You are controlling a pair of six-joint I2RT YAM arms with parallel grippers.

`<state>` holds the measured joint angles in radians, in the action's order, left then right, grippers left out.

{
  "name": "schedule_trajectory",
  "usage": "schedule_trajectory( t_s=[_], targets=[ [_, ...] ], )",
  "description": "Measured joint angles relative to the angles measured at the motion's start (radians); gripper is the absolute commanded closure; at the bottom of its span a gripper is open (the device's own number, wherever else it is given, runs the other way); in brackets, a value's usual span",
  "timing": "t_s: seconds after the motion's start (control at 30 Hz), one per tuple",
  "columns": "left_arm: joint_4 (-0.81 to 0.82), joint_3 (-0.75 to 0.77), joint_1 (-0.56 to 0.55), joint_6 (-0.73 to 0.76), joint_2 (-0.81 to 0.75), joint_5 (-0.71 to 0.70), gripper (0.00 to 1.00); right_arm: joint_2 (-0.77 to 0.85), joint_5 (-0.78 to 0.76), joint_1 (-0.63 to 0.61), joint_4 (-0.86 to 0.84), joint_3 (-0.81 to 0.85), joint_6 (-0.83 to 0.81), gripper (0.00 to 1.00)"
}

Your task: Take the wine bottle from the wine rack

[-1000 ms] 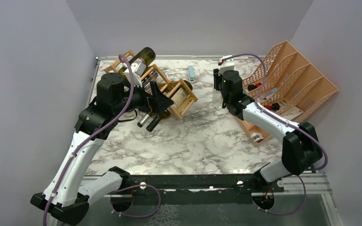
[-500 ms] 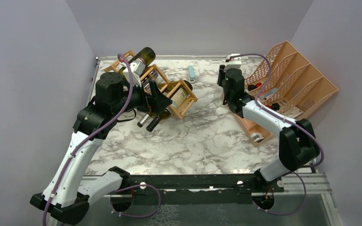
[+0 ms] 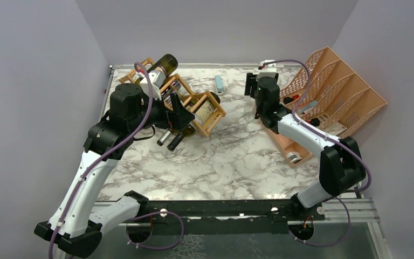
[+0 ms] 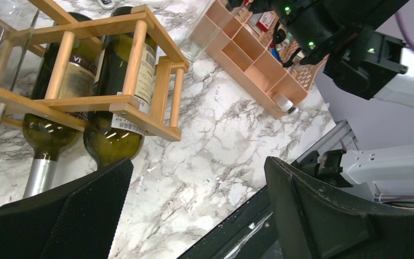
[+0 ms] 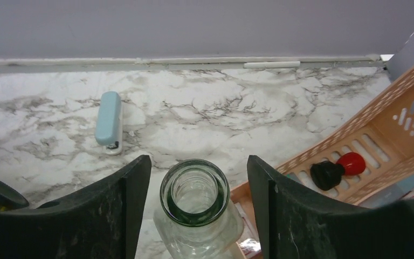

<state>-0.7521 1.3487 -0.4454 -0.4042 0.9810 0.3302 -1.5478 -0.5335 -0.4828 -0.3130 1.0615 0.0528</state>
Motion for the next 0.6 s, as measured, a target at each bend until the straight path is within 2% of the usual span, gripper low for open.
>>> schedule_trajectory(
  t_s=[0.13, 0.2, 0.43, 0.6],
  targets=[
    [-0.019, 0.0, 0.0, 0.01, 0.0, -0.028, 0.01, 0.032, 0.01, 0.0, 0.043, 0.019, 0.004, 0.05],
    [-0.026, -0.006, 0.0, 0.014, -0.003, -0.04, 0.01, 0.069, 0.031, 0.0, 0.078, 0.021, 0.004, 0.0],
    [-0.063, -0.084, 0.0, 0.032, -0.026, -0.085, 0.01, 0.286, 0.158, 0.0, 0.203, 0.018, 0.016, 0.0],
    [-0.085, -0.156, 0.0, 0.055, -0.024, -0.104, 0.01, 0.489, 0.283, 0.0, 0.261, -0.071, 0.046, 0.0]
  ],
)
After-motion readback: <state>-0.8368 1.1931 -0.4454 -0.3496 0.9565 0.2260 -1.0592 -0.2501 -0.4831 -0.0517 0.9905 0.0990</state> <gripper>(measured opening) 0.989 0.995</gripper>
